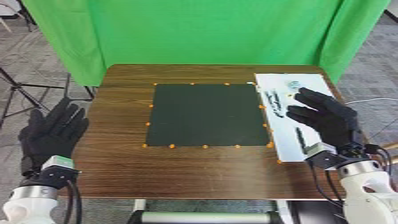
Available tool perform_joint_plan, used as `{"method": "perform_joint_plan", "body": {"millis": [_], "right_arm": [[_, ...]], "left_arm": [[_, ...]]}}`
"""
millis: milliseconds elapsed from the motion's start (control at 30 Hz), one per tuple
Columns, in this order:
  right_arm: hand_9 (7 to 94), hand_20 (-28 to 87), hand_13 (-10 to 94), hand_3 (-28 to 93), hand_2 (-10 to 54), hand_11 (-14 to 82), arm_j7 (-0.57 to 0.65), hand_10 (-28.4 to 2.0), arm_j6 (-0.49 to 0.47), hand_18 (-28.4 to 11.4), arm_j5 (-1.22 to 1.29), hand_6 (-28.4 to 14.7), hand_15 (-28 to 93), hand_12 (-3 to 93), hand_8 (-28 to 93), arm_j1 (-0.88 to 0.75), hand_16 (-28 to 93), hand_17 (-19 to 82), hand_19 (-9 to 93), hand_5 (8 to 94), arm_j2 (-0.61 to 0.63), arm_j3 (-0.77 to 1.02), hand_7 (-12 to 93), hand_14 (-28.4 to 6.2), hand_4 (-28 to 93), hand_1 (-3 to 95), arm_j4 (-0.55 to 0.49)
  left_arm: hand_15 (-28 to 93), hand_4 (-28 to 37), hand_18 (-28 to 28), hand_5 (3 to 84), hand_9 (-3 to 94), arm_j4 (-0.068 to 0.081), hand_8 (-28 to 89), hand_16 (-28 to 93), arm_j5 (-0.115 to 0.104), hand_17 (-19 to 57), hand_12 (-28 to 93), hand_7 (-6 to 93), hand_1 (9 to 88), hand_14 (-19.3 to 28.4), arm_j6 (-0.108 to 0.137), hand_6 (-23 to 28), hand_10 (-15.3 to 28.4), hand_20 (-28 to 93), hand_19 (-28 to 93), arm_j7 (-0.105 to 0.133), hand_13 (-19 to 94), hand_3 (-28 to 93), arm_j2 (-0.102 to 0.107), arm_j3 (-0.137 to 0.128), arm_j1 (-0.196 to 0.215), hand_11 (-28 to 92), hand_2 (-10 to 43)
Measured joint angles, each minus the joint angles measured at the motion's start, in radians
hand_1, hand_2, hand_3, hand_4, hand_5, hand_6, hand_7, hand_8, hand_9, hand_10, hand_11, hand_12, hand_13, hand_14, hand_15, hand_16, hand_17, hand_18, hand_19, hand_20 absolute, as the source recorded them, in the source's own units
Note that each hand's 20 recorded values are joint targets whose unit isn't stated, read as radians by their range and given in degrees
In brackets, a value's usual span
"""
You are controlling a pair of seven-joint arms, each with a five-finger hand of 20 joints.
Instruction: Arrange flowers
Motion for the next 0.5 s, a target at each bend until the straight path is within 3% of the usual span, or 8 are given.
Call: {"method": "perform_joint_plan", "body": {"millis": [400,500], "right_arm": [[50.1,23,45,82,10.7,7.1,0.02,-12.3,-0.016,-19.2,-0.002,-1.9,22,12.8,-13,-0.01,16,18,38,51.5,-0.006,0.026,21,-14.9,-23,15.3,-0.003],[48.5,23,44,81,8.3,7.4,0.033,-14.6,-0.01,-19.2,-0.014,-2.6,23,13.0,-13,-0.011,16,18,39,51.5,-0.006,0.032,21,-15.0,-23,16.7,-0.009]], "left_arm": [[26,-28.3,8.3,35.0,29.8,-0.016,-11,-13,-0.012,-4.2,4,13.9,25.5,9.3,0.007,4.1,11.4,5,29,0.019,20,69,-0.004,-0.006,0.033,17,14.5],[26,-28.3,8.3,35.0,29.8,-0.016,-11,-13,-0.015,-4.2,4,13.9,25.5,9.4,0.008,4.1,11.4,5,29,0.021,19,69,-0.006,-0.005,0.033,16,14.5]]}}
